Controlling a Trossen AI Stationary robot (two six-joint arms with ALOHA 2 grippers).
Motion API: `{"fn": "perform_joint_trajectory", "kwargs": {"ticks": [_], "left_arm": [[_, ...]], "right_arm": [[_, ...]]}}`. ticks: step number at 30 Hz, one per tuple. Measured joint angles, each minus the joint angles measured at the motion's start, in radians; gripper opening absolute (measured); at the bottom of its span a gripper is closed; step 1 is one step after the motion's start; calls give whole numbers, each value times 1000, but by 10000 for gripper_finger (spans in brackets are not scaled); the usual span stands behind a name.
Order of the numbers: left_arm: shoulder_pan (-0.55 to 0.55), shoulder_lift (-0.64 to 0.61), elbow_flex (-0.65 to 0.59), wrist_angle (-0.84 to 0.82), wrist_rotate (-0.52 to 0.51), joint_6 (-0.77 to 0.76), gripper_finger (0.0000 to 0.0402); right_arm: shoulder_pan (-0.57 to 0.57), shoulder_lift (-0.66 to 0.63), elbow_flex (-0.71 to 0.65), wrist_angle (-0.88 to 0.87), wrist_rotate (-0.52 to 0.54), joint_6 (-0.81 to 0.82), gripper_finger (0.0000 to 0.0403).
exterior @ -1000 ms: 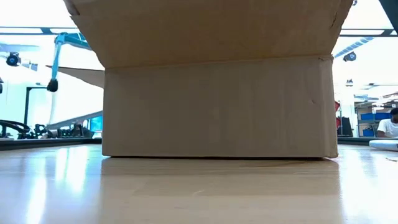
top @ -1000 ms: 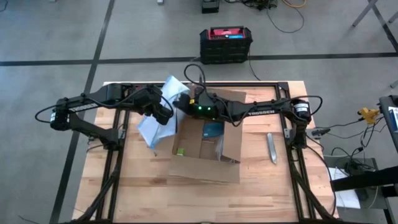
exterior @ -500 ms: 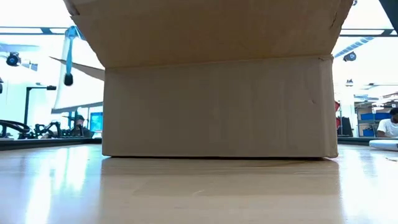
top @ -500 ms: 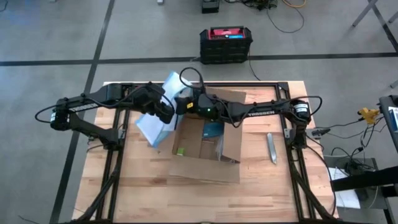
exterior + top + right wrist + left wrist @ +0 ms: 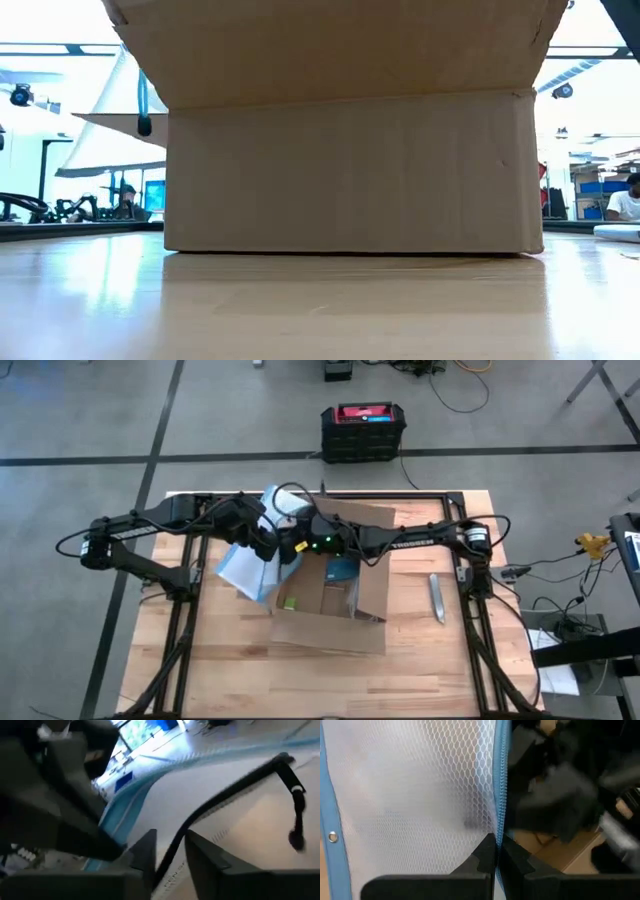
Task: Unpack boxes
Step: Put the black zip bag into the blue zip bag, then put the white headphones into the blue zip bag
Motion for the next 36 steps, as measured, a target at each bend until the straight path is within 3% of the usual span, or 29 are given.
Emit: {"fn": "perform_joint_trajectory", "kwargs": {"ticks": [5, 9, 16, 19, 23, 31, 36], "left_arm": [[0, 0, -8, -15, -1, -14, 0], [0, 0, -9, -56, -1, -16, 0], [0, 0, -35, -67, -22, -2, 0], [0, -2, -62, -68, -28, 4, 0], [0, -19, -83, -77, -29, 10, 0], [18, -59, -86, -112, -68, 9, 0], [29, -61, -97, -127, -73, 8, 0]], "right_arm": [[-18, -2, 52, -147, -18, -42, 176], [-15, -40, 88, -324, -46, -170, 202], [-9, -111, 196, -665, -376, -428, 217], [0, -124, 238, -911, -365, -588, 215], [2, -114, 251, -1191, -276, -693, 206], [16, -108, 115, -1128, -269, -746, 212], [20, -66, 74, -1105, -273, -652, 209]]}}
